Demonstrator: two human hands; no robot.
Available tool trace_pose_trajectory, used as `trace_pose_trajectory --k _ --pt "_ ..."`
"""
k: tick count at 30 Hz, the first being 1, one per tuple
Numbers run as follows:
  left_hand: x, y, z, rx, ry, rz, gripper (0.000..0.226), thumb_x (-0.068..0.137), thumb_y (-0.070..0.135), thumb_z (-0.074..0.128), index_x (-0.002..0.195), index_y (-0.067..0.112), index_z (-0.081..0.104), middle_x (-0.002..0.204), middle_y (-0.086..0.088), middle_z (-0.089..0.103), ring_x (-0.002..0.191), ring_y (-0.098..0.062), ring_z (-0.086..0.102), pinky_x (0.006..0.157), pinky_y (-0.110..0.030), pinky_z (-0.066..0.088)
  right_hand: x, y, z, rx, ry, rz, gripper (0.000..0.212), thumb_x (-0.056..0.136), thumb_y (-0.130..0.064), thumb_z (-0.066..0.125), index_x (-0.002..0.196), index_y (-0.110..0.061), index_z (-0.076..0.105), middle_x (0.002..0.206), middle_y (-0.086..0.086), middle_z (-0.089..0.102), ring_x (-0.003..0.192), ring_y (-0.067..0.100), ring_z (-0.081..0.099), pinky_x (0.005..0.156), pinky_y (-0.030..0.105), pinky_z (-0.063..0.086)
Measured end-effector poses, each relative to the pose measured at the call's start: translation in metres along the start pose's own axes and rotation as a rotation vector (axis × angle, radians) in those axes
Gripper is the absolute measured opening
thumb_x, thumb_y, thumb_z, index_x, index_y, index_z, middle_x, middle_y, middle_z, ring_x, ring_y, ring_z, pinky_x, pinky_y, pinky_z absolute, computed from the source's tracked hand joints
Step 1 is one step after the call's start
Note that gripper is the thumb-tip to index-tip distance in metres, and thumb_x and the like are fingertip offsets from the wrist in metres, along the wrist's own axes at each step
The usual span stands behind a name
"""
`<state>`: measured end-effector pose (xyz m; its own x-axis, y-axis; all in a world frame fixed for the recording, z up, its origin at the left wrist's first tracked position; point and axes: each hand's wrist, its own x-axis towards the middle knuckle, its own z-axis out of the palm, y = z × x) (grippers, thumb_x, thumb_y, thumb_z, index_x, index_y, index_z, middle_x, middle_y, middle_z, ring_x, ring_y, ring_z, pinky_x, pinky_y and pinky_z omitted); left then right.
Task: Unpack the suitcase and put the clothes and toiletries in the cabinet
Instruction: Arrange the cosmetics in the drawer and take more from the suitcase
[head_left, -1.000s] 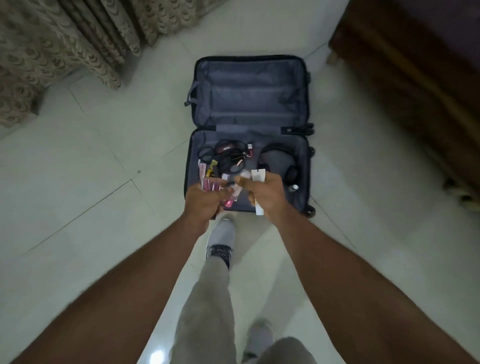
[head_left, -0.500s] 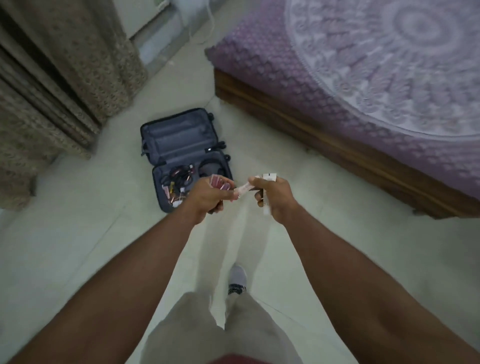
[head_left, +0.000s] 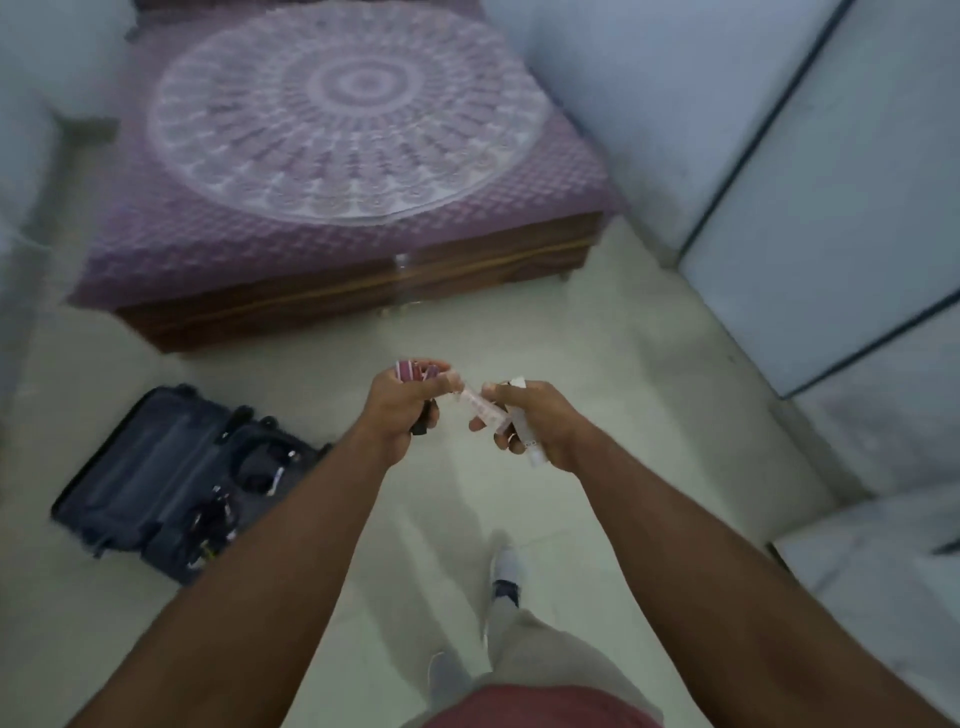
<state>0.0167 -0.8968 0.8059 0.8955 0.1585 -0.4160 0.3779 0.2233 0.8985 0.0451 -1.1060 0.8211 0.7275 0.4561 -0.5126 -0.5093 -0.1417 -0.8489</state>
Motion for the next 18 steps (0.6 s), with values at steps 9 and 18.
trace_pose_trajectory --k 9,18 --pt "-0.03 -0.022 0.256 0.168 -0.533 -0.043 0.02 0.092 0.012 0.075 0.112 0.011 0.07 0.109 -0.019 0.077 0.043 -0.018 0.044 0.046 -0.024 0.036 -0.165 0.055 -0.182 0.273 0.302 -0.065 0.028 0.095 -0.021 0.065 0.109 0.002 0.071 0.086 0.021 0.065 0.056 0.02 0.047 0.05 0.024 0.033" --pt "-0.106 -0.119 0.563 0.367 -0.897 -0.163 0.025 0.088 0.014 0.078 0.11 0.006 0.069 0.083 -0.011 0.072 0.044 -0.019 0.045 0.043 -0.024 0.037 -0.357 0.16 -0.386 0.46 0.673 -0.093 0.024 0.085 -0.021 0.067 0.094 0.0 0.069 0.082 0.023 0.064 0.051 0.023 0.044 0.048 0.024 0.031"
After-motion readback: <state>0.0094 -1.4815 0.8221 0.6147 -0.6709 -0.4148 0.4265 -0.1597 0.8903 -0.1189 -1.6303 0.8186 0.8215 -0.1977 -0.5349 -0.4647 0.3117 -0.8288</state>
